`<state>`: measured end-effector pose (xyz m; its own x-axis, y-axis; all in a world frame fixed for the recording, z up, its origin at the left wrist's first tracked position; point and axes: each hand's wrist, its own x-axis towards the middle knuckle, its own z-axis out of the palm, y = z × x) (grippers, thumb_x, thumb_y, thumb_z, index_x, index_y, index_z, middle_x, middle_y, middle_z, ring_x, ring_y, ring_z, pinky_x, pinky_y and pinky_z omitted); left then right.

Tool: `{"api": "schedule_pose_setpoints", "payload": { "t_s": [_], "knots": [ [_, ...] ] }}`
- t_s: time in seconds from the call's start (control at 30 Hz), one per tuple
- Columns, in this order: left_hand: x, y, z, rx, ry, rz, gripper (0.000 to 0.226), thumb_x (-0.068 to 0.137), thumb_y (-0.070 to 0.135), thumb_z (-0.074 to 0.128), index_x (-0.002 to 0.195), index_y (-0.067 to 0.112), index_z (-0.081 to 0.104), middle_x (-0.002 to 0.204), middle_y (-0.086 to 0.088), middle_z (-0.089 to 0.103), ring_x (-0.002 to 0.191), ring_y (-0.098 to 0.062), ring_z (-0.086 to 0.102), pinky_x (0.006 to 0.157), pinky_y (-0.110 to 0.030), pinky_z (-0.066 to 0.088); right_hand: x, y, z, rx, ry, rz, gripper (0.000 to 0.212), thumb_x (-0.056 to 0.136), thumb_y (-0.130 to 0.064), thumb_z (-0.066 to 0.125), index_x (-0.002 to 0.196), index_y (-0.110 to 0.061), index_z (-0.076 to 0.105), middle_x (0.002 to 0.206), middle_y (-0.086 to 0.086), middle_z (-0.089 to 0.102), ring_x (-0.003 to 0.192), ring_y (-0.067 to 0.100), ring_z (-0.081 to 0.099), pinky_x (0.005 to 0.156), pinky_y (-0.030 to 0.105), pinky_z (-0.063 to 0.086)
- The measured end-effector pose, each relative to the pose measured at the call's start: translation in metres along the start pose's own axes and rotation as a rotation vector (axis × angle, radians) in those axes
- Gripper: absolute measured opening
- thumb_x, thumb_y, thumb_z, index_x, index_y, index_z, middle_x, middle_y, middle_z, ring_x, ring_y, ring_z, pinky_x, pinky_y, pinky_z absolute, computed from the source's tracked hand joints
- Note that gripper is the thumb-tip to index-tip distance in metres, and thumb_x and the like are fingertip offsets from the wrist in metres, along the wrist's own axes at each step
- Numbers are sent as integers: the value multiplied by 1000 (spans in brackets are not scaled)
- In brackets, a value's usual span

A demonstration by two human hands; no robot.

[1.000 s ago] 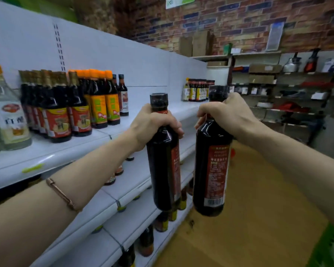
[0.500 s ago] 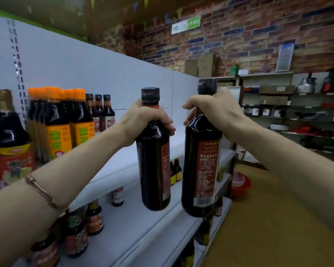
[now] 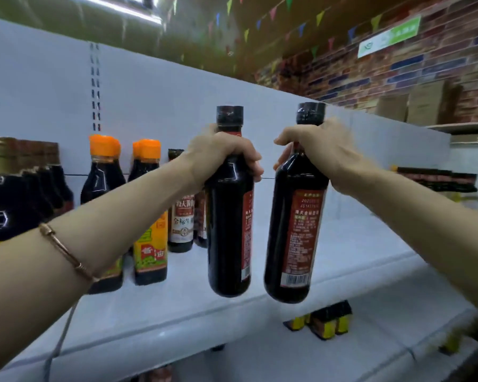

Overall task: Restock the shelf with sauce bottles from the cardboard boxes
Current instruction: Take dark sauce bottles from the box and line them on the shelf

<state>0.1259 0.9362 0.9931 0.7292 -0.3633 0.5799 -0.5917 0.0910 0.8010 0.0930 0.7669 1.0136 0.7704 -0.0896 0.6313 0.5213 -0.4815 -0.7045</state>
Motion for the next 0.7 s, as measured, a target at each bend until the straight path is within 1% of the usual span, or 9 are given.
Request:
{"api": "schedule_pose_setpoints", "payload": {
  "t_s": [0.1, 0.2, 0.3, 0.33, 0.4, 0.47, 0.53, 0.63, 0.7],
  "knots": [
    [21, -17, -5, 75, 104, -46, 16, 65, -1, 62, 50, 5, 62, 59, -16, 63, 61, -33, 63, 78, -48, 55, 38, 28, 10, 63, -52, 1, 29, 74, -24, 70, 78, 5, 72, 68, 9, 74, 64, 24, 69, 73, 35, 55],
    [34, -34, -10, 153, 214, -92, 16, 69, -5, 62, 55, 1, 60, 62, -19, 64, 65, -35, 63, 80, -51, 55, 64, 54, 27, 121, -128, -6, 24, 75, -22, 70, 70, 1, 71, 65, 8, 73, 61, 21, 68, 71, 32, 54],
    [42, -50, -14, 290, 273, -72, 15, 68, -2, 63, 57, 7, 60, 60, -12, 64, 65, -35, 65, 72, -41, 54, 80, 75, 45, 144, -233, -15, 22, 77, -21, 69, 63, -3, 69, 65, 8, 73, 59, 16, 65, 67, 28, 53],
    [43, -55, -16, 335, 289, -58, 14, 65, 1, 65, 56, 10, 60, 58, -9, 63, 66, -36, 65, 73, -42, 53, 84, 83, 51, 145, -264, -20, 22, 76, -21, 69, 64, -3, 70, 65, 9, 73, 59, 17, 65, 67, 29, 53],
    [44, -65, -20, 430, 313, -48, 11, 60, 5, 66, 56, 13, 59, 58, -5, 61, 68, -38, 65, 79, -49, 52, 94, 96, 64, 148, -304, -36, 26, 75, -23, 70, 71, 2, 71, 68, 10, 73, 62, 19, 66, 71, 35, 55],
    [45, -74, -21, 522, 324, -62, 9, 59, 8, 65, 57, 13, 58, 59, -4, 60, 69, -34, 63, 81, -52, 51, 102, 110, 76, 145, -324, -38, 31, 72, -27, 71, 75, 4, 72, 73, 12, 74, 65, 21, 67, 75, 40, 57],
    [44, -81, -21, 559, 337, -70, 6, 60, 7, 63, 59, 10, 58, 61, -7, 58, 70, -34, 62, 83, -53, 51, 108, 122, 86, 164, -356, -44, 29, 70, -27, 71, 70, 2, 71, 73, 12, 74, 64, 21, 67, 75, 42, 57],
    [43, -85, -27, 557, 386, -113, 7, 66, 6, 63, 69, 1, 58, 70, -17, 59, 82, -47, 63, 88, -59, 50, 117, 135, 98, 208, -376, -56, 24, 74, -24, 70, 64, -2, 69, 68, 10, 73, 64, 22, 68, 76, 41, 56],
    [42, -89, -31, 564, 431, -124, 8, 77, 5, 64, 73, 1, 58, 72, -16, 64, 83, -43, 66, 91, -57, 50, 122, 141, 105, 214, -363, -71, 28, 75, -26, 69, 67, 1, 71, 69, 8, 74, 67, 23, 69, 77, 41, 56]
  ]
}}
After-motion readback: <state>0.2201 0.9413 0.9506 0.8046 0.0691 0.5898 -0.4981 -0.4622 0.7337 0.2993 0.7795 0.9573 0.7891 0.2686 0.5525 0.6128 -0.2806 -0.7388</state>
